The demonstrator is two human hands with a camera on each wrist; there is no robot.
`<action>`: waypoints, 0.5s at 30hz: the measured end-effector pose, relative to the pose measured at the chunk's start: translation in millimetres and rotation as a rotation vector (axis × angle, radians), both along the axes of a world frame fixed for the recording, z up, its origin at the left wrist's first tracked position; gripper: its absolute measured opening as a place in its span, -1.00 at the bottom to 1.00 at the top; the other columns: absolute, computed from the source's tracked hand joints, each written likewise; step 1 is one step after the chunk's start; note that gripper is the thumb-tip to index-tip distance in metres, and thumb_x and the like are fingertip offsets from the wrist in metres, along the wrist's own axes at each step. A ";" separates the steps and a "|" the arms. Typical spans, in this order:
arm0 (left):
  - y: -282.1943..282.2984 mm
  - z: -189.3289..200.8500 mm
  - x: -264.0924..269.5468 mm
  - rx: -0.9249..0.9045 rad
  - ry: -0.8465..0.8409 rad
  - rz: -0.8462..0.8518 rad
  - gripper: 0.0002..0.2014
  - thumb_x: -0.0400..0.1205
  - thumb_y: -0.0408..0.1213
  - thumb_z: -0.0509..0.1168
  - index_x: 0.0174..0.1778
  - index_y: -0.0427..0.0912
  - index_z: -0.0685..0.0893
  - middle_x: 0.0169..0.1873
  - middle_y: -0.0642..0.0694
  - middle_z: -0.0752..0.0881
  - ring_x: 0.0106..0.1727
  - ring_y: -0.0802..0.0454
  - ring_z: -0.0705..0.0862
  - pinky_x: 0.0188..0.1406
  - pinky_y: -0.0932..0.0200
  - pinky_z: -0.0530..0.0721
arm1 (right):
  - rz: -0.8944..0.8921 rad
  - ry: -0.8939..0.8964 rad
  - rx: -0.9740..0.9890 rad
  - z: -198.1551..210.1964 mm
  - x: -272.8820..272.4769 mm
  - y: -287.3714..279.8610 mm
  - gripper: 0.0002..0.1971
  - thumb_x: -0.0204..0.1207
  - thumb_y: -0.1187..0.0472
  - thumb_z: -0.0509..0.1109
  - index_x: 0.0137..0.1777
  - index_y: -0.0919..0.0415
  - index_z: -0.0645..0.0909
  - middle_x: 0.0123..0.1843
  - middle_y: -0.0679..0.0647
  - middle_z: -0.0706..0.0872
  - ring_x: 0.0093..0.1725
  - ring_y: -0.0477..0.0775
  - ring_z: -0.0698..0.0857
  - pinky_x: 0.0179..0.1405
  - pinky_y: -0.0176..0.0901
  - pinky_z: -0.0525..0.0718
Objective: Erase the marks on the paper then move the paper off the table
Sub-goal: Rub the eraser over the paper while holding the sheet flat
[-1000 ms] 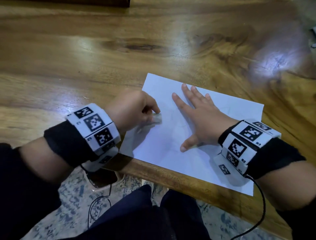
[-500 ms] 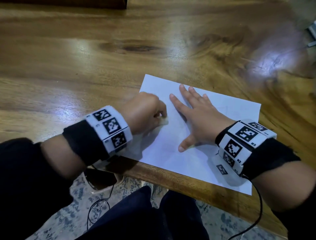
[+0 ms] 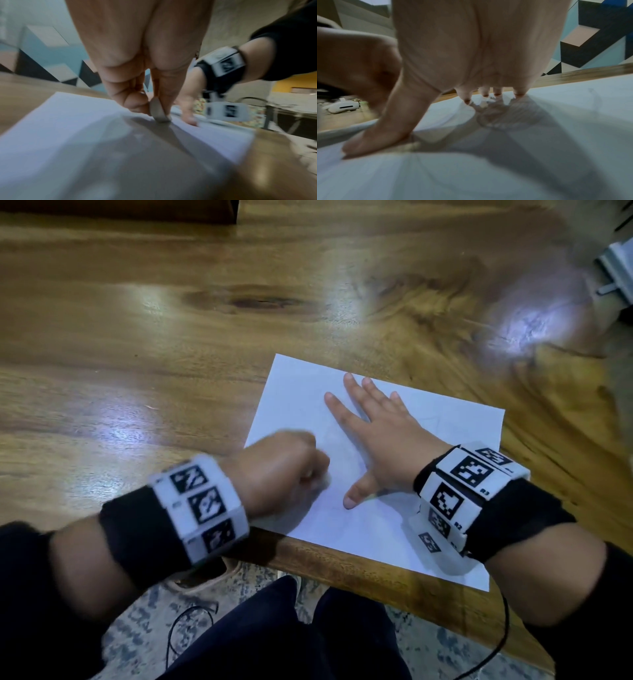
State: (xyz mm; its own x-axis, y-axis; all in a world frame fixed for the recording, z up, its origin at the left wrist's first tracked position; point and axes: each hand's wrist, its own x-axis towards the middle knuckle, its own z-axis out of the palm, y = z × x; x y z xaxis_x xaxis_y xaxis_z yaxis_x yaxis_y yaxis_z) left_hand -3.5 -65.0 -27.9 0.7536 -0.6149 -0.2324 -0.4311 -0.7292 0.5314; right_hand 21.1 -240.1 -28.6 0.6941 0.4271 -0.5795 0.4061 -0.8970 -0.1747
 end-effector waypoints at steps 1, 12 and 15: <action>3.7 1.1 -11.7 0.015 0.063 -0.064 -0.88 0.50 -0.23 0.32 -0.33 -0.14 0.69 -0.32 0.00 0.49 -0.20 -0.10 0.62 -0.28 0.23 0.40 | 0.000 -0.002 0.000 -0.2 0.1 -0.1 0.43 0.06 -0.37 0.57 0.61 -0.05 -0.47 0.59 0.09 -0.59 0.59 0.12 -0.50 0.59 0.14 -0.36; -6.3 3.6 5.1 0.100 0.005 -0.084 -0.90 0.52 -0.26 0.27 -0.22 -0.18 0.66 -0.25 -0.06 0.47 -0.17 -0.09 0.56 -0.27 0.15 0.34 | -0.005 -0.013 0.014 -1.8 0.2 -0.1 0.43 0.04 -0.36 0.58 0.61 -0.05 -0.46 0.60 0.09 -0.58 0.59 0.12 -0.50 0.59 0.14 -0.36; -0.3 4.9 -23.0 0.118 0.160 -0.179 -0.89 0.53 -0.20 0.27 -0.22 -0.10 0.68 -0.22 -0.04 0.49 -0.13 -0.10 0.61 -0.15 0.10 0.53 | -0.005 -0.015 0.012 -2.7 0.4 -0.2 0.44 0.04 -0.36 0.58 0.61 -0.05 -0.48 0.59 0.08 -0.60 0.58 0.10 -0.52 0.59 0.13 -0.38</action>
State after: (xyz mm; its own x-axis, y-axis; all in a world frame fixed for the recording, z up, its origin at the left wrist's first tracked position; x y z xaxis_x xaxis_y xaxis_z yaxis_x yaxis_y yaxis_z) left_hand -26.5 -65.3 -23.1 0.5829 -0.6969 -0.4178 -0.4761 -0.7096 0.5195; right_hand 21.6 -240.3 -31.3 0.7050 0.4308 -0.5634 0.4045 -0.8967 -0.1796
